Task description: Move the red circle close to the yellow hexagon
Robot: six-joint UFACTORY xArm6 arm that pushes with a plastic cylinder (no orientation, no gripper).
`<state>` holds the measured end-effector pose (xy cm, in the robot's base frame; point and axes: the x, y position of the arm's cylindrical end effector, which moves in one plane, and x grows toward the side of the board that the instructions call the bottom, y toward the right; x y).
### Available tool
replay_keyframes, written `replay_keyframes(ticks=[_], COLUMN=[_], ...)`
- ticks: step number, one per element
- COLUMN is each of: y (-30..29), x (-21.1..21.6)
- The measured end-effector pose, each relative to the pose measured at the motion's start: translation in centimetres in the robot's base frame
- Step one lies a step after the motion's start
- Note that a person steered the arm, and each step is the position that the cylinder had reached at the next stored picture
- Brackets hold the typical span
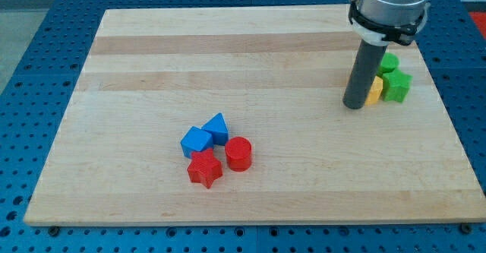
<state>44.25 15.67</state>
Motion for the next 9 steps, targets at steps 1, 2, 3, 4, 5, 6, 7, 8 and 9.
replay_keyframes(ticks=[1,2,3,4,5,6,7,8,9], y=[0.0,-0.3,-1.9,-4.7,-8.9,-14.2,-18.3,-19.0,-19.0], x=[0.0,0.8,3.7,7.3,11.4,15.2,17.5,17.6,17.6])
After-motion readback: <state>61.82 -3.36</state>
